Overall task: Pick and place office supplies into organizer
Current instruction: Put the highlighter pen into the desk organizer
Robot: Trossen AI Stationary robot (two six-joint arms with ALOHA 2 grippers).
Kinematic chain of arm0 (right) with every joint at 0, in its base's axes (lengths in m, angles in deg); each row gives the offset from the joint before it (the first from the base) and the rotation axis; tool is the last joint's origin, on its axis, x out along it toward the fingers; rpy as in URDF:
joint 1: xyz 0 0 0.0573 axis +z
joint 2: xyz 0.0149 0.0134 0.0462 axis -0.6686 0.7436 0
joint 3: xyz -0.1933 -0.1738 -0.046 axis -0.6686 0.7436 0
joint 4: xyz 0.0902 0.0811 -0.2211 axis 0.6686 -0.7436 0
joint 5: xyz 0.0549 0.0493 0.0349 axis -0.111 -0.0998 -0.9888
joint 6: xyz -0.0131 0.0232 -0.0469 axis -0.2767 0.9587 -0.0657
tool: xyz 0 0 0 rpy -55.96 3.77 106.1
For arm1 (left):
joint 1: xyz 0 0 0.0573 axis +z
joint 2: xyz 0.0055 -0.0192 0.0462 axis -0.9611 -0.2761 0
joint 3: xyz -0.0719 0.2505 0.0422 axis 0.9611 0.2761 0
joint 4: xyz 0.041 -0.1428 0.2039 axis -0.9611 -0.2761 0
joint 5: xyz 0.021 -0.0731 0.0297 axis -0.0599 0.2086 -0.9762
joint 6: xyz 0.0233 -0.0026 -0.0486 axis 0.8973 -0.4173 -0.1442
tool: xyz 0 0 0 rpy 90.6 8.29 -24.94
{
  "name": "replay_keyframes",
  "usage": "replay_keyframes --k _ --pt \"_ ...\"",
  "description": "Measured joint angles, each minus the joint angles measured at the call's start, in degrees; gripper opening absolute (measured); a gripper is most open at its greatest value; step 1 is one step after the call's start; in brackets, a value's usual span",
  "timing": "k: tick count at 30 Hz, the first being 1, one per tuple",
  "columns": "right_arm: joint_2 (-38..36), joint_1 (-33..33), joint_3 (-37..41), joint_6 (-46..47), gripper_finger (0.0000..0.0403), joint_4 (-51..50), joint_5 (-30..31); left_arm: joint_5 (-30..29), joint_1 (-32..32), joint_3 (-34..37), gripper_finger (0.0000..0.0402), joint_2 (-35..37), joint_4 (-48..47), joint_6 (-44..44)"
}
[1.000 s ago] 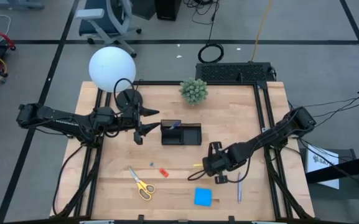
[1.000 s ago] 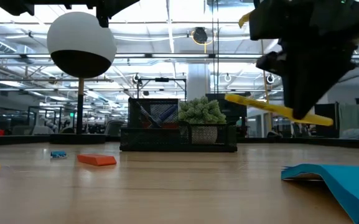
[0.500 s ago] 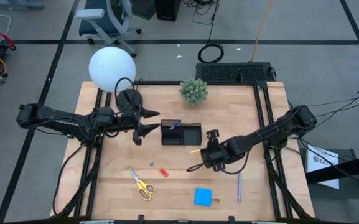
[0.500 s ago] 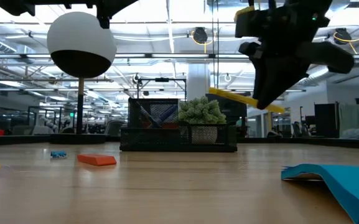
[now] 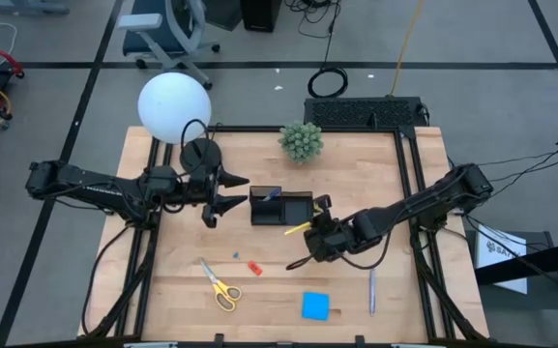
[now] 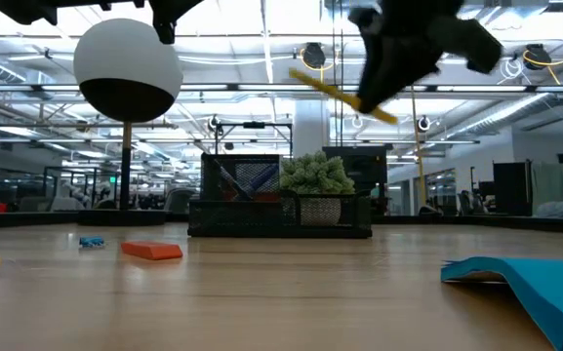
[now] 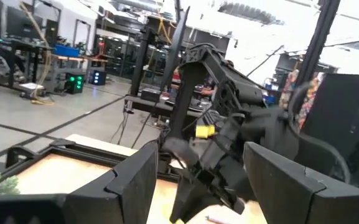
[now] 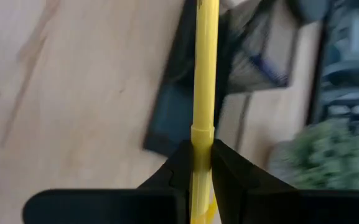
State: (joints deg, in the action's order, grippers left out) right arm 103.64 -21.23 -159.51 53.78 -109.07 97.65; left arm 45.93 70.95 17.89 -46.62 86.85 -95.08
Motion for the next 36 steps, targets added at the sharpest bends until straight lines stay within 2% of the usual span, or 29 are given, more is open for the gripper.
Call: replay_keyframes --k 5,9,15,21,29,36 --pt "-0.04 -0.11 -3.07 -2.41 0.0030 4.54 6.42 1.41 0.00 0.00 0.0246 0.00 0.38 2.55" --pt "-0.30 -0.40 -3.91 -3.47 0.0030 12.53 9.71 2.21 -0.12 0.00 0.0246 0.00 0.55 9.16" --pt "-1.82 -1.34 -3.90 -2.91 0.0030 20.90 9.71 2.19 -1.81 0.00 0.0246 0.00 -1.73 21.38" --pt "-2.49 -1.94 -3.90 -6.35 0.0030 26.45 9.30 2.06 -3.54 0.00 0.0246 0.00 -3.94 28.32" --pt "-2.64 -4.34 -3.90 -8.37 0.0030 36.10 0.35 1.91 -3.85 0.00 0.0246 0.00 -3.98 30.15" --pt "-2.60 -7.65 -0.42 -9.22 0.0029 49.50 -12.93 2.02 -3.87 0.00 0.0246 -0.13 -1.04 29.58"
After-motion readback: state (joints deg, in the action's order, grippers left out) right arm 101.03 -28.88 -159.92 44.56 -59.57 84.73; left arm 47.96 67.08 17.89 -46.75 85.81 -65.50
